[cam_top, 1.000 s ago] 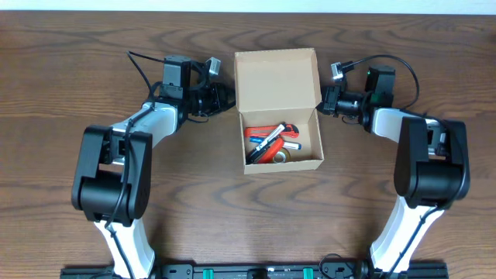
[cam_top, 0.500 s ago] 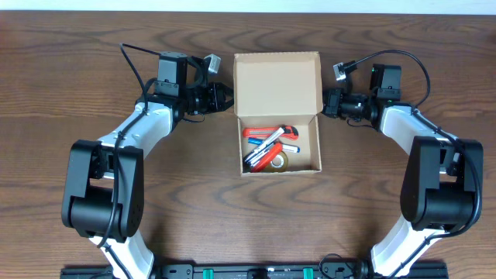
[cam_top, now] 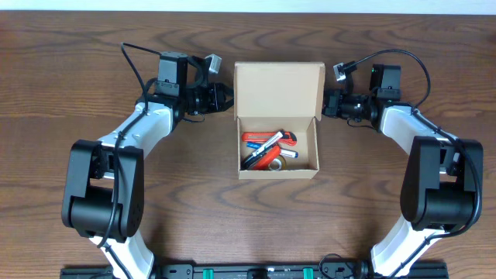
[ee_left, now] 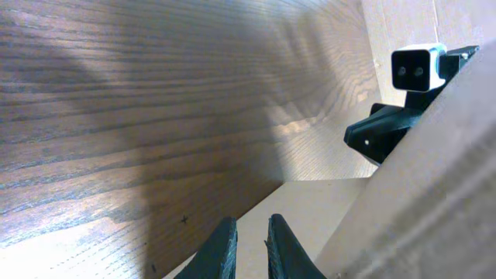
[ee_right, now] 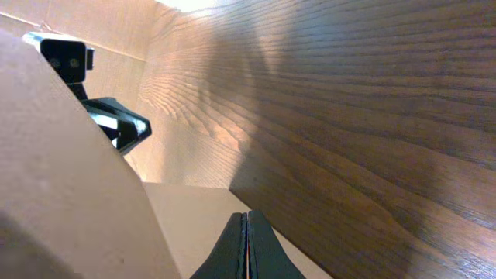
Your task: Pack container
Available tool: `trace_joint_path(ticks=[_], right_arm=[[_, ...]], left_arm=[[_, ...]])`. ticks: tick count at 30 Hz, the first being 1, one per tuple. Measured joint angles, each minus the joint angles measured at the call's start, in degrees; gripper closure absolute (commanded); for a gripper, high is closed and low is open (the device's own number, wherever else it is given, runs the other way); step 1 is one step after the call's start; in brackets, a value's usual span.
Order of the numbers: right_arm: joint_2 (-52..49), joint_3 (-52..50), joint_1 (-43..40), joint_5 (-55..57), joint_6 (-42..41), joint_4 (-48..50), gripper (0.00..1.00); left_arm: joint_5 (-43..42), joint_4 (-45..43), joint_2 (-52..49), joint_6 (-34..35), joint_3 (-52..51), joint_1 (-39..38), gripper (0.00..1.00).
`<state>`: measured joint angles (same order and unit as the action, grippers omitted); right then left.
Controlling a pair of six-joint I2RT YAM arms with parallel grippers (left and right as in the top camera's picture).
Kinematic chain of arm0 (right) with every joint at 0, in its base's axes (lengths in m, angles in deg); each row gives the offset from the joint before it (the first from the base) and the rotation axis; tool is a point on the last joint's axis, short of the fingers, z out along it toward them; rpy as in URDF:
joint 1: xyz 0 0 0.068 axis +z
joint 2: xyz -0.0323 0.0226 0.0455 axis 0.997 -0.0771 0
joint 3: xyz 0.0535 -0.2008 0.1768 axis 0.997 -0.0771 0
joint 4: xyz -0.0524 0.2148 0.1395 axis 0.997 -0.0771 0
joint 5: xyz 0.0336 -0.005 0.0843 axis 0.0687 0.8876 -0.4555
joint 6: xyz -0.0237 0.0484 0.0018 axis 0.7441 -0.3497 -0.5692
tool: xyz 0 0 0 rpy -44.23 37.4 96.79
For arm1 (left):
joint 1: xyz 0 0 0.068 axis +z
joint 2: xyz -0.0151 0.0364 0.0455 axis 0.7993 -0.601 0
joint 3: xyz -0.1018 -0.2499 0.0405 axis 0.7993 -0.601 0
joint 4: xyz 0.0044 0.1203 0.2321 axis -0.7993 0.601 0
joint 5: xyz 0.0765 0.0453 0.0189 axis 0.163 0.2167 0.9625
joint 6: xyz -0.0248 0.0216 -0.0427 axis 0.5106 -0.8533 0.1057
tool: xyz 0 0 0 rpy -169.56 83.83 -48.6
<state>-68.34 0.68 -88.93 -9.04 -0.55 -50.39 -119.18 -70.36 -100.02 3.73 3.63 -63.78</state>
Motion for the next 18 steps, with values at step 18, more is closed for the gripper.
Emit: trace_joint_path(ticks=[18], right_arm=[[0.1, 3.5, 0.0, 4.8, 6.3, -10.8, 0.99]], left_arm=[[4.1, 5.8, 2.7, -6.0, 0.1, 0.0, 0.85]])
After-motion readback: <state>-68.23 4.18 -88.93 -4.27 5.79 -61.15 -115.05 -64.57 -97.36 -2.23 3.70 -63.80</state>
